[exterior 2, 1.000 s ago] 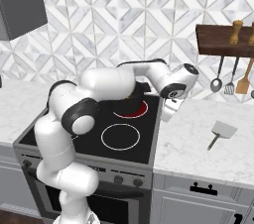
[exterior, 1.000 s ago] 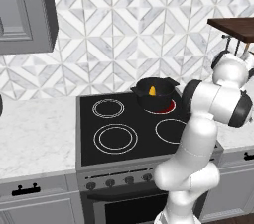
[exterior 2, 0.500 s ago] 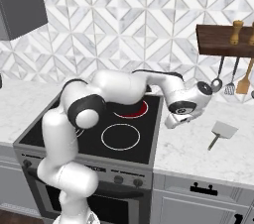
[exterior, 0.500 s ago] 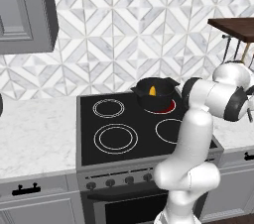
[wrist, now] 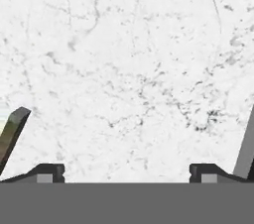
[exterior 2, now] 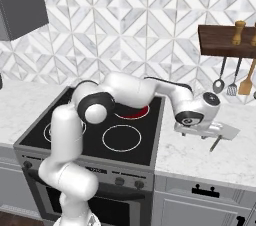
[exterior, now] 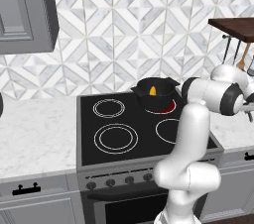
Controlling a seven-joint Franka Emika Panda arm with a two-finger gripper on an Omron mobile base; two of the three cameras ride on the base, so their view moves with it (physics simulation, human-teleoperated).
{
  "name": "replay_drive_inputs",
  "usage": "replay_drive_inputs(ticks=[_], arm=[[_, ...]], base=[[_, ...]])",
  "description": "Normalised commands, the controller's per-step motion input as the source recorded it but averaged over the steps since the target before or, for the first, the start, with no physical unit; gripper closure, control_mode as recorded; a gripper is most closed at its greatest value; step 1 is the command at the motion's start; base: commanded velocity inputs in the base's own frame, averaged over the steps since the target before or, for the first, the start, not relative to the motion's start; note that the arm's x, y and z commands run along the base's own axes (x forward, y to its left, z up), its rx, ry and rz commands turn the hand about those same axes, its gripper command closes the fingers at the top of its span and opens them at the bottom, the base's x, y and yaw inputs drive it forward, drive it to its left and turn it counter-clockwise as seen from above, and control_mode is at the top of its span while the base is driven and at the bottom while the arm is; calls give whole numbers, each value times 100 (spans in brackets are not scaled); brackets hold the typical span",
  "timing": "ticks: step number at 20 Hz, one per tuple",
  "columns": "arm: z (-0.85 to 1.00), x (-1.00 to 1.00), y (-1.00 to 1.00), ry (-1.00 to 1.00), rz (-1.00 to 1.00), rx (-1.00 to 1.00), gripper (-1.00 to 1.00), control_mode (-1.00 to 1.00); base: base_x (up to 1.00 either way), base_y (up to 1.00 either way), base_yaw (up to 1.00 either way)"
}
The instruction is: Put the lemon wedge and corn in the pot. Retrieve the spatula and lightly stir the vegetables in the pot.
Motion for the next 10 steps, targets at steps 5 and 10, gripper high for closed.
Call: replay_drive_inputs(ticks=[5, 10], arm=[[-16, 6, -47, 4, -54, 6, -100, -100], [-13, -13, -22, -20, -14, 0, -100, -100]], base=[[0, 0, 0], [0, 0, 0]])
